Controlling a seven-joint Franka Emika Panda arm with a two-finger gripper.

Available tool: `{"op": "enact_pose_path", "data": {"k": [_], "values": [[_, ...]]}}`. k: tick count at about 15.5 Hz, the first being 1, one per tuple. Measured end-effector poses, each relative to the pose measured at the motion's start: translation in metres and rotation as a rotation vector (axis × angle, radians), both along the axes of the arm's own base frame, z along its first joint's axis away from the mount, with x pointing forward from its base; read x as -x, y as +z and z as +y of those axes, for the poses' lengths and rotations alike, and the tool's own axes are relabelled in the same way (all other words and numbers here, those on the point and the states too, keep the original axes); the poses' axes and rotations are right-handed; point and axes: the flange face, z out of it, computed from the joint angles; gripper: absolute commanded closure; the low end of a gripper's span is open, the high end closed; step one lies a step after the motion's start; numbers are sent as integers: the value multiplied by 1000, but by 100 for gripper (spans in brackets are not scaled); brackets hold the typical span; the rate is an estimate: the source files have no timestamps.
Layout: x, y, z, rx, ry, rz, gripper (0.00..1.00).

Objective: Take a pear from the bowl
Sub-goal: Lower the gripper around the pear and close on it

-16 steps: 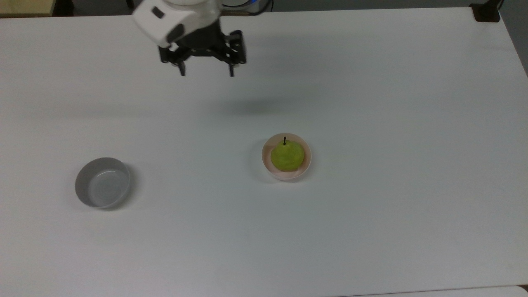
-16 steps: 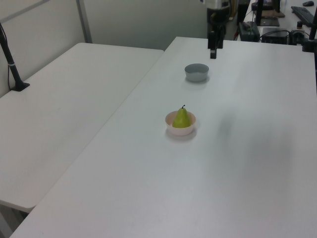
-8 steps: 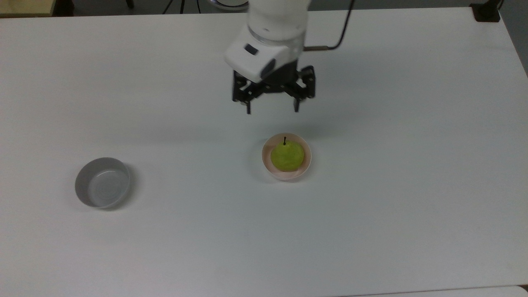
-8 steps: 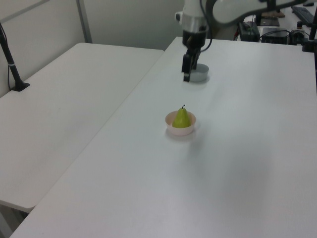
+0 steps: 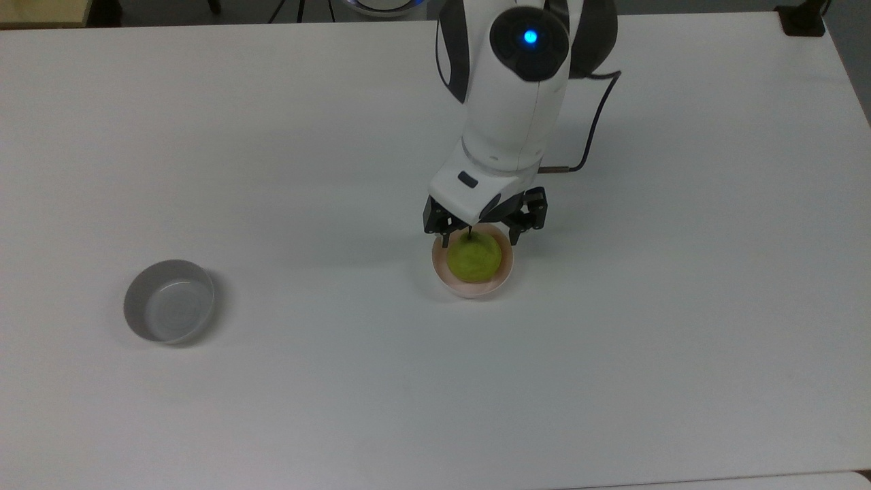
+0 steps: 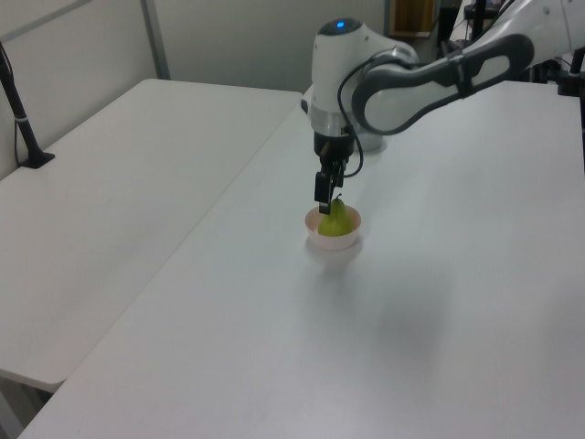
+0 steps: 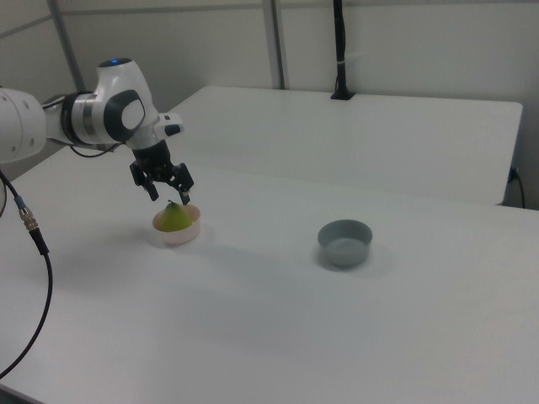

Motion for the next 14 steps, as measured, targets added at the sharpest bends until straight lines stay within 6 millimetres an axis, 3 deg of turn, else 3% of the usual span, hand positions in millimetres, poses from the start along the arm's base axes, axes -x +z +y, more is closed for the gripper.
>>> {"op": "enact_pose_path", "data": {"k": [9,12,14], "values": [[-1,-47,3,45,13,58,11],[-1,-49,3,56,20,59,39],[-2,-47,4,57,32,55,47]]}}
